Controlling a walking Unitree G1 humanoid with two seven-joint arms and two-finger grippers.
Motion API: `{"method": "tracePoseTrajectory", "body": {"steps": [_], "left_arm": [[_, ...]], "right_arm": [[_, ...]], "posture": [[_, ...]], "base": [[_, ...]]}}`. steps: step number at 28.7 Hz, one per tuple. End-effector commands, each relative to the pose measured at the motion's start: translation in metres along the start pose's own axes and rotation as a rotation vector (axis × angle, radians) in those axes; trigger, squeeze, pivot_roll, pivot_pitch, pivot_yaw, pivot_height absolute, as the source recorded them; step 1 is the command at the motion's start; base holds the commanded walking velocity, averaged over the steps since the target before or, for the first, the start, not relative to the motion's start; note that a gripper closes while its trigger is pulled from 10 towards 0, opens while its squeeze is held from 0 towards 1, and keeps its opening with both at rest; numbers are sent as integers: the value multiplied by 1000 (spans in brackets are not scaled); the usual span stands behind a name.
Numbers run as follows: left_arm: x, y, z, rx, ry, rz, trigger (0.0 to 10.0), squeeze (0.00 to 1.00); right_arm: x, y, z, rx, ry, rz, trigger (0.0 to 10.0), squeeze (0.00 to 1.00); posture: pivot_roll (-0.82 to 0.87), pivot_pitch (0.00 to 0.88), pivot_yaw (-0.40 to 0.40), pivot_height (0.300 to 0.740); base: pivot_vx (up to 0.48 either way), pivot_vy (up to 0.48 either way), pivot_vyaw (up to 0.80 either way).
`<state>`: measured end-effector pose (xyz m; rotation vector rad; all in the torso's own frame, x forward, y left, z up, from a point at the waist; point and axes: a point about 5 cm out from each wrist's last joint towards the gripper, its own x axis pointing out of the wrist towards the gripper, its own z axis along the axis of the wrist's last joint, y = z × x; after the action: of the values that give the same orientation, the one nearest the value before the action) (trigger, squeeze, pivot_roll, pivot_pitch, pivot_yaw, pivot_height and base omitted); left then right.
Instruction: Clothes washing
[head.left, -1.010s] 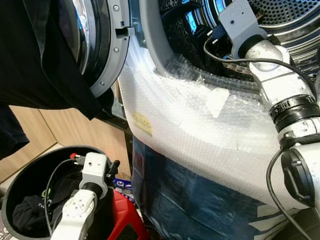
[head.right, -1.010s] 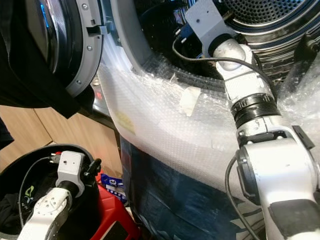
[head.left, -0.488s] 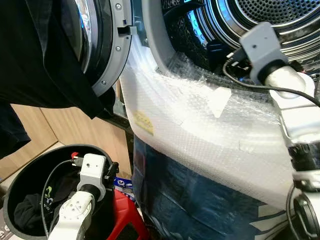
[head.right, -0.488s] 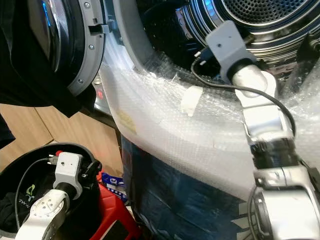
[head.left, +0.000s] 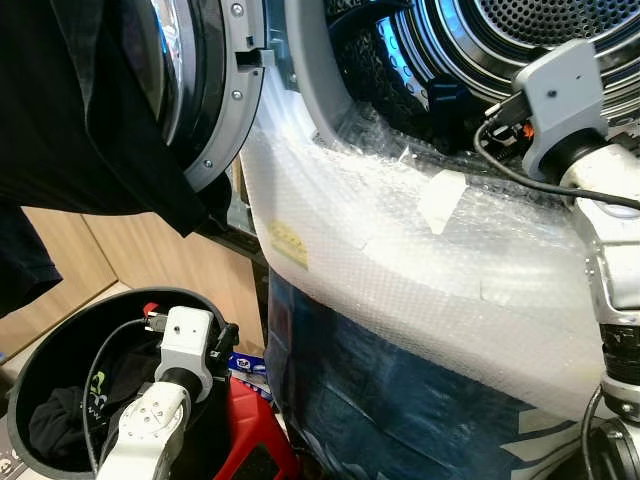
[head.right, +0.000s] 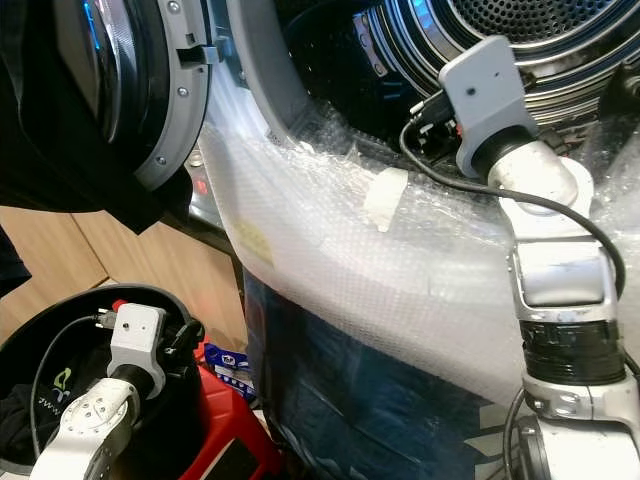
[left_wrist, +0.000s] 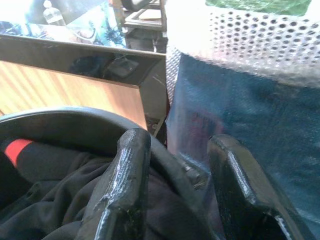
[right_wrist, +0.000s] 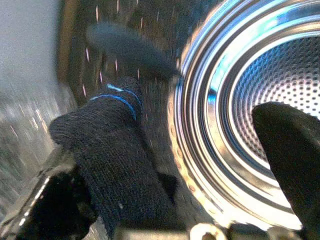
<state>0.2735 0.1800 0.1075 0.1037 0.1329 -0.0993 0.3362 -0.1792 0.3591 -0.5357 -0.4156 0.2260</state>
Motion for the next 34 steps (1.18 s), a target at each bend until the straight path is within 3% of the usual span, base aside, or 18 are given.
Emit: {"method": "tracePoseTrajectory", "body": {"steps": [1, 4, 13, 21, 28, 34], "left_arm": [[2, 0, 3, -11, -6, -5, 10000, 0], [2, 0, 3, -11, -6, -6, 10000, 0], [1, 1, 3, -6, -5, -5, 10000, 0], [3, 1, 4, -9, -10, -6, 10000, 0], [3, 0, 5, -9, -10, -6, 10000, 0], [4, 1, 5, -11, -10, -5, 10000, 0]], "right_arm": [[-2, 3, 20, 19, -84, 27, 10000, 0], [-3, 6, 22, 7, -88, 44, 10000, 0], [-14, 10, 6, -165, 9, 98, 10000, 0], [-31, -2, -13, -255, 111, 87, 10000, 0], [-45, -13, -14, -262, 122, 85, 10000, 0], [-54, -11, -5, -156, 39, 143, 10000, 0]], "posture": [[126, 94, 39, 740], [130, 92, 38, 740], [125, 88, 35, 740], [124, 88, 34, 740], [120, 88, 34, 740], [115, 87, 37, 740]], "base": [[0, 0, 0], [0, 0, 0], [0, 0, 0], [0, 0, 0], [0, 0, 0], [0, 0, 0]]}}
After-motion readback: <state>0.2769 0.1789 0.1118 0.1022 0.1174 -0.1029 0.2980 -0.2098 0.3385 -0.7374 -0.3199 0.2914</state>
